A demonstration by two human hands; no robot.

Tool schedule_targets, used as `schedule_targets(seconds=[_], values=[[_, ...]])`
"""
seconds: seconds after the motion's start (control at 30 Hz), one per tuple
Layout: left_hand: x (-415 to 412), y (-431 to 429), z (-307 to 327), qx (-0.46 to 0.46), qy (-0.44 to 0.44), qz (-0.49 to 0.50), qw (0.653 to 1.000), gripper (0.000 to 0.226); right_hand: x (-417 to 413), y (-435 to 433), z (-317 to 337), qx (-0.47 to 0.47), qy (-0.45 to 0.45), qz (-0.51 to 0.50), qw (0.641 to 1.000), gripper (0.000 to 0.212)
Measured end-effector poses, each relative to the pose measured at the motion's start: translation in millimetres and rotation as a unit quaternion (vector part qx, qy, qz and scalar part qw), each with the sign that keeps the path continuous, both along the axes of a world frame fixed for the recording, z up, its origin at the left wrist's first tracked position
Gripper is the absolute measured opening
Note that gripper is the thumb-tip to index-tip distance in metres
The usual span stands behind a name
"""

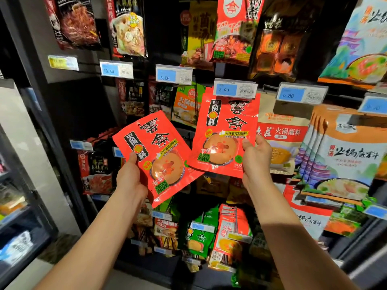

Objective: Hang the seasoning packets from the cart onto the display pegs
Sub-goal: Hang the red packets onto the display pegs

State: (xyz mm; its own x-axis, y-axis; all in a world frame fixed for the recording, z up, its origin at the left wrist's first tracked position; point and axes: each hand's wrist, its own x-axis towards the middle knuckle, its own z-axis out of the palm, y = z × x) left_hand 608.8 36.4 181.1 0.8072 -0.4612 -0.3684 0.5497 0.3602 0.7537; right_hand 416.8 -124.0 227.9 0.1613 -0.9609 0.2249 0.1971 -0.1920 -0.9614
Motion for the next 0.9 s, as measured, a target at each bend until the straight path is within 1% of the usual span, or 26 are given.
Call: schedule_targets(seconds=[0.17,0.27,0.3,0.33,0.4,0.43,0.53,0.57,0.6,0.63,0.67,0.7,0.73,0.77,0.8,0.83,0.9], values=[[2.4,-1.7,-0.1,-0.001,-0.004,0.006,1.0,0.025,4.4,-3.4,0.8,0.031,-0.01,-0.004,0.999,0.024],[3.9,-2.4,0.7,-0.006,-0.008,0.014,1.0,0.025,13.7,-16.8,3.4,0.009,0.041,-0.037,0.998,0.022],[5.2,-2.4,0.9,-0.008,-0.012,0.02,1.0,0.024,16.9,-23.5,2.1,-0.003,0.077,-0.056,0.995,0.02],[6.1,-2.1,0.4,-0.008,-0.014,0.03,0.999,0.023,18.9,-29.2,0.3,-0.015,0.131,-0.079,0.988,0.02],[7.4,-1.9,-2.6,-0.006,-0.014,0.05,0.999,0.021,19.8,-39.6,-7.8,-0.049,0.26,-0.113,0.958,0.023],[8.2,-1.0,-4.8,0.001,-0.012,0.066,0.998,0.02,18.6,-44.3,-14.2,-0.074,0.31,-0.116,0.941,0.025],[9.9,3.8,-8.9,0.02,-0.015,0.12,0.993,0.017,4.5,-45.1,-30.3,-0.111,0.424,-0.1,0.893,0.035],[9.8,5.1,-9.2,0.016,-0.018,0.124,0.992,0.017,-1.8,-43.2,-35.5,-0.115,0.453,-0.1,0.878,0.035],[7.8,6.0,-7.4,0.009,-0.026,0.121,0.992,0.017,-7.1,-40.6,-40.3,-0.117,0.464,-0.103,0.872,0.034],[6.6,5.8,-6.6,0.001,-0.036,0.113,0.993,0.017,-10.2,-36.9,-44.3,-0.128,0.451,-0.105,0.877,0.035],[4.1,5.1,-4.7,0.0,-0.048,0.1,0.994,0.018,-10.8,-30.1,-43.7,-0.135,0.418,-0.091,0.894,0.037],[0.8,3.5,-2.1,-0.001,-0.059,0.081,0.995,0.018,-9.3,-22.2,-40.0,-0.137,0.361,-0.054,0.921,0.037],[-1.4,1.4,-0.8,0.001,-0.069,0.058,0.996,0.019,-4.6,-12.5,-33.5,-0.125,0.285,0.003,0.95,0.033],[-5.1,-1.5,1.1,-0.007,-0.076,0.033,0.997,0.02,1.1,-2.2,-24.8,-0.114,0.221,0.066,0.966,0.026],[-10.4,-4.6,4.1,-0.016,-0.083,0.009,0.996,0.021,7.1,6.3,-17.1,-0.114,0.184,0.123,0.969,0.017],[-14.5,-8.5,6.0,-0.021,-0.091,-0.007,0.996,0.021,11.9,14.8,-9.4,-0.124,0.174,0.163,0.963,0.014],[-22.4,-15.1,12.2,-0.028,-0.107,-0.028,0.994,0.022,18.8,23.3,-4.2,-0.132,0.17,0.205,0.955,0.019]])
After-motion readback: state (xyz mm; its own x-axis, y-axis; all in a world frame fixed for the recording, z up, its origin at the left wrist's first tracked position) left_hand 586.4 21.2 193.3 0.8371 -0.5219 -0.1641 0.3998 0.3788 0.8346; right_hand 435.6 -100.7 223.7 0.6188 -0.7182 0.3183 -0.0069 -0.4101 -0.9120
